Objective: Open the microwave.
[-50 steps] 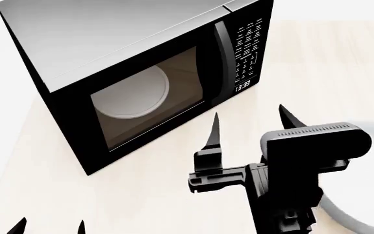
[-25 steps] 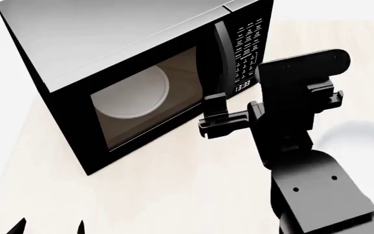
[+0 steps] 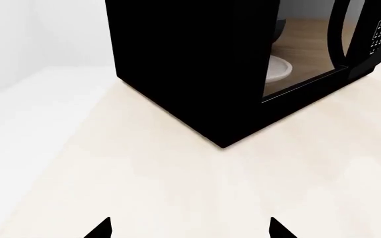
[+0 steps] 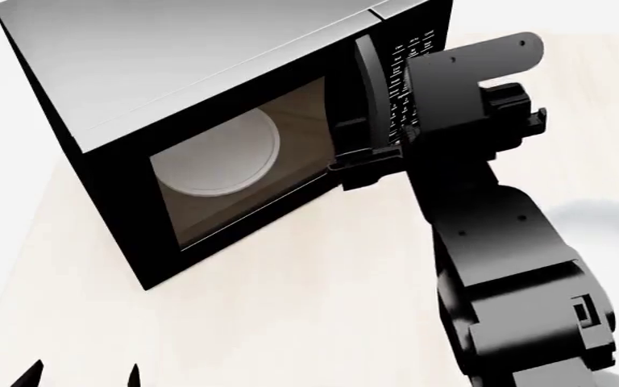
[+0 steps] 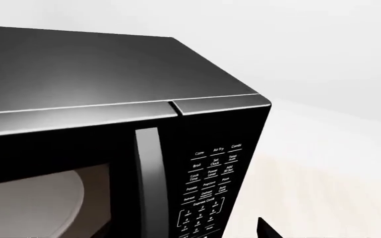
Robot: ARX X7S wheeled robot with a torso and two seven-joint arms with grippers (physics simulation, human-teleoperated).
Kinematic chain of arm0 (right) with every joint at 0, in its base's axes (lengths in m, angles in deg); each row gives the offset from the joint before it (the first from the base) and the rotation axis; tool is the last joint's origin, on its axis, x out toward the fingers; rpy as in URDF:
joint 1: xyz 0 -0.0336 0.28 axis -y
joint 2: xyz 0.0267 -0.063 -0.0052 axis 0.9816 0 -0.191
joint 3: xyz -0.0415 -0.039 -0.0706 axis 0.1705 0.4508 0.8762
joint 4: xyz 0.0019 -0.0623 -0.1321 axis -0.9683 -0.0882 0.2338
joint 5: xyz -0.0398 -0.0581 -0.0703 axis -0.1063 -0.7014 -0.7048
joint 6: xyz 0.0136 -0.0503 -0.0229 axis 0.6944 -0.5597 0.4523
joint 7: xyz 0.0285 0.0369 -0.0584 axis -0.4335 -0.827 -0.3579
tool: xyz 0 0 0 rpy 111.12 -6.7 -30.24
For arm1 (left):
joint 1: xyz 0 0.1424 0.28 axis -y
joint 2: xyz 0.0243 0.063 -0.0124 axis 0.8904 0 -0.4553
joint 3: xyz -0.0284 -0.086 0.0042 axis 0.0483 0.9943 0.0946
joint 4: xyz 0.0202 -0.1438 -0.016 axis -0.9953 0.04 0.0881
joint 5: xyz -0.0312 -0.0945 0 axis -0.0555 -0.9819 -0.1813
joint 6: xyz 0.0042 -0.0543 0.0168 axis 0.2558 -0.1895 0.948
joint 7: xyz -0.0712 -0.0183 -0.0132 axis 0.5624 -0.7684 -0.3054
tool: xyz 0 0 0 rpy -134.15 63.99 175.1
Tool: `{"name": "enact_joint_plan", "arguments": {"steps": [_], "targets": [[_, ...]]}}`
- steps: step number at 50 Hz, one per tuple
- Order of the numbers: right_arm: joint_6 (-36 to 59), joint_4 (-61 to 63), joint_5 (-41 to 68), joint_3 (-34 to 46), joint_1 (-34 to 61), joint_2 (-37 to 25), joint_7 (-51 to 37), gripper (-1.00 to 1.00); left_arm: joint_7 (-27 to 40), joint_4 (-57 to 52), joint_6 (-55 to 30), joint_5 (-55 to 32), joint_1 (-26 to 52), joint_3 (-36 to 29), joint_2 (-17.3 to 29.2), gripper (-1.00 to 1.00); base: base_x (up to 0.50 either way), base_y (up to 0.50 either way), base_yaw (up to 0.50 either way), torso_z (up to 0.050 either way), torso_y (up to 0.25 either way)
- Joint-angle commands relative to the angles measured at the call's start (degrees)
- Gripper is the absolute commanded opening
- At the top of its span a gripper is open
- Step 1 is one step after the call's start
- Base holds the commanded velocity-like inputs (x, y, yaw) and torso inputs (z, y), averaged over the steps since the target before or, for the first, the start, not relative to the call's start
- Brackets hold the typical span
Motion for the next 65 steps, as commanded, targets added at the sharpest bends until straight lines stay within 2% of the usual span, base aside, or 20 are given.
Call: {"name": "enact_joint_plan", "arguments": {"steps": [1,15,41,65], "targets": [[-0.4,-3.3,0.1,0.5,1.0,1.1,0.6,1.0,0.2,0.2,0.1,-0.2,0.1,-0.3,0.2,1.0,0.0,0.0,0.0,0.0,0.0],[0.6,-5.8,1.4,0.9,1.8,2.3,2.2,1.0,0.6,0.1,0.1,-0.4,0.1,-0.6,0.4,1.0,0.0,0.0,0.0,0.0,0.0],[-6.8,-21.4,-1.0,2.6,6.2,5.6,3.8,1.0,1.1,0.0,0.4,-0.9,0.1,-1.2,1.0,1.0,0.0,0.0,0.0,0.0,0.0],[-10.6,-28.6,-1.9,3.7,8.0,7.6,4.4,1.0,1.6,0.2,0.5,-1.4,0.4,-1.7,1.3,1.0,0.0,0.0,0.0,0.0,0.0]]}}
